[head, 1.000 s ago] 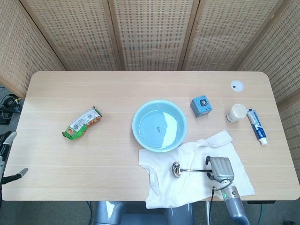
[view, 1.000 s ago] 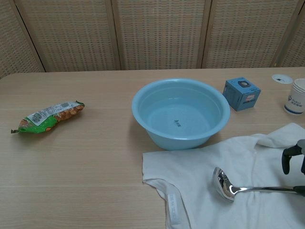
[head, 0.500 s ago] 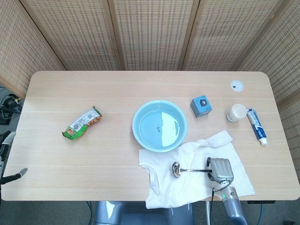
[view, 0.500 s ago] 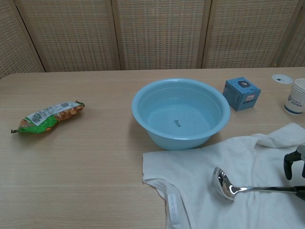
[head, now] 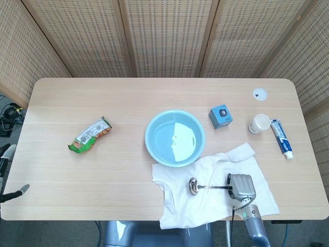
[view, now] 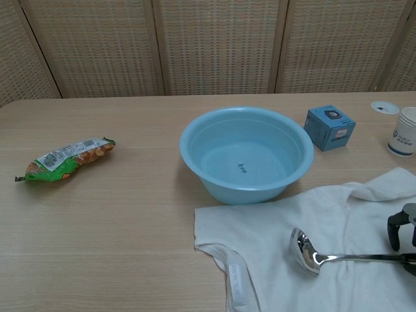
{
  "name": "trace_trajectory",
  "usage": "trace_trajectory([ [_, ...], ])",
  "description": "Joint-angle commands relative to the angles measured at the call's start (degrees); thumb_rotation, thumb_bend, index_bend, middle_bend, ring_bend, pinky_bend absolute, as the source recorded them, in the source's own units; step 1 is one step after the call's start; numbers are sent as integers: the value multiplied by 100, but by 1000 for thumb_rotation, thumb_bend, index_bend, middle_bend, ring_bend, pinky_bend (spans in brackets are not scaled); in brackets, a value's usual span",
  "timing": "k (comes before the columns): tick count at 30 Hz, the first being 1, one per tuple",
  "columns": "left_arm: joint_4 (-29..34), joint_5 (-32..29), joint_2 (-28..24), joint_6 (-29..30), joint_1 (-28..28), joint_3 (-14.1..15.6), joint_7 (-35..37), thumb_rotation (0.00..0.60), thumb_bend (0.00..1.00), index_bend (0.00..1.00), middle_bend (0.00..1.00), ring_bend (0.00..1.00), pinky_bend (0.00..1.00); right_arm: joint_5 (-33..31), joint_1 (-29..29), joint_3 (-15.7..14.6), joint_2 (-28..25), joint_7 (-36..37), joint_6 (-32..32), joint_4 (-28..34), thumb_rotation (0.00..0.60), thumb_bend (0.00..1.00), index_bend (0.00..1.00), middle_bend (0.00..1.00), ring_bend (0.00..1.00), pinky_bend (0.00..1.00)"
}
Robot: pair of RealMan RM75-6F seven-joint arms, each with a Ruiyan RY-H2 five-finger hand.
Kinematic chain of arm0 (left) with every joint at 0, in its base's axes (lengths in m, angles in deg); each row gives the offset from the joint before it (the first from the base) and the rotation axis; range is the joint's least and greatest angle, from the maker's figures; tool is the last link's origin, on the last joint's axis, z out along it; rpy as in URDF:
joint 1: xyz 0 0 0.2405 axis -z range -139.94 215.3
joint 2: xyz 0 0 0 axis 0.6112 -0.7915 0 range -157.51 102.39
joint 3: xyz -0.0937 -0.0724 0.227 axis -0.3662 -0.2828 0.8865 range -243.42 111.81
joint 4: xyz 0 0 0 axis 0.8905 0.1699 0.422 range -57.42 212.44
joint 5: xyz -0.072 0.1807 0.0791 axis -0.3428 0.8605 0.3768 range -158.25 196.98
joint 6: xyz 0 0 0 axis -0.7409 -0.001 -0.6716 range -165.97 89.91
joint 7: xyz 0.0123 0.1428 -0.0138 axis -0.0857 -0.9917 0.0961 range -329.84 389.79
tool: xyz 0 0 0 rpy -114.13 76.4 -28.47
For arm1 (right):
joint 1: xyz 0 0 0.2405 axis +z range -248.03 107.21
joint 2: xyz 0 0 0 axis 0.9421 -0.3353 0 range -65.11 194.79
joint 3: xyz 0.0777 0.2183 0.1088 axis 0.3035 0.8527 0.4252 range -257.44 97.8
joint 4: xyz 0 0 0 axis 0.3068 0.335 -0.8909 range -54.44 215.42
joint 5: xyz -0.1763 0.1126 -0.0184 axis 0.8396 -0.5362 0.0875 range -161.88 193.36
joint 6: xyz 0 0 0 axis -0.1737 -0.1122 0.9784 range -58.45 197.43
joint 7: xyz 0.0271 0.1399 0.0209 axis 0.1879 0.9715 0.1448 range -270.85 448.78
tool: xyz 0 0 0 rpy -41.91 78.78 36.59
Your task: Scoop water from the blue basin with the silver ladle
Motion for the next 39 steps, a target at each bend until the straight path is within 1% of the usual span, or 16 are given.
trace_trajectory([
  [1, 2, 2, -2, -5, 2, 2, 3, 600, 0, 0, 0, 0, 0, -65, 10, 14, 3, -52, -27, -19, 600, 524, 539, 1000, 1000, 1000],
  [3, 3, 10, -2, -4, 2, 5, 5, 600, 0, 0, 0, 0, 0, -113, 16, 24, 8, -93, -37, -32, 600, 561, 558, 1000, 1000, 1000],
  [6, 7, 16, -6, 1, 0, 6, 11, 600, 0, 0, 0, 0, 0, -149, 16, 37, 6, -104, -44, -23, 600, 650, 602, 1000, 1000, 1000],
  [8, 11, 17, -11, 6, -2, 4, 18, 600, 0, 0, 0, 0, 0, -145, 15, 52, -4, -95, -29, -5, 600, 677, 624, 1000, 1000, 1000],
  [15, 14, 17, -28, 17, -8, 1, 49, 600, 0, 0, 0, 0, 0, -29, -28, 106, -125, 85, 67, 195, 600, 711, 671, 1000, 1000, 1000],
  [23, 26, 56, -48, 46, -19, 9, 79, 600, 0, 0, 0, 0, 0, 421, -124, 75, -439, 321, 338, 624, 600, 755, 681, 1000, 1000, 1000],
  [28, 40, 74, -55, 63, -25, 11, 88, 600, 0, 0, 0, 0, 0, 695, -172, 52, -708, 417, 484, 983, 600, 763, 684, 1000, 1000, 1000],
  [34, 40, 72, -63, 66, -26, 6, 104, 600, 0, 0, 0, 0, 0, 999, -203, -3, -960, 395, 623, 1356, 600, 774, 690, 1000, 1000, 1000],
  [36, 39, 66, -64, 55, -21, 4, 107, 600, 0, 0, 0, 0, 0, 1213, -197, -34, -1071, 292, 725, 1576, 600, 774, 694, 1000, 1000, 1000],
  [39, 39, 63, -66, 42, -14, 4, 106, 600, 0, 0, 0, 0, 0, 1278, -154, 26, -1184, 151, 775, 1798, 600, 774, 702, 1000, 1000, 1000],
])
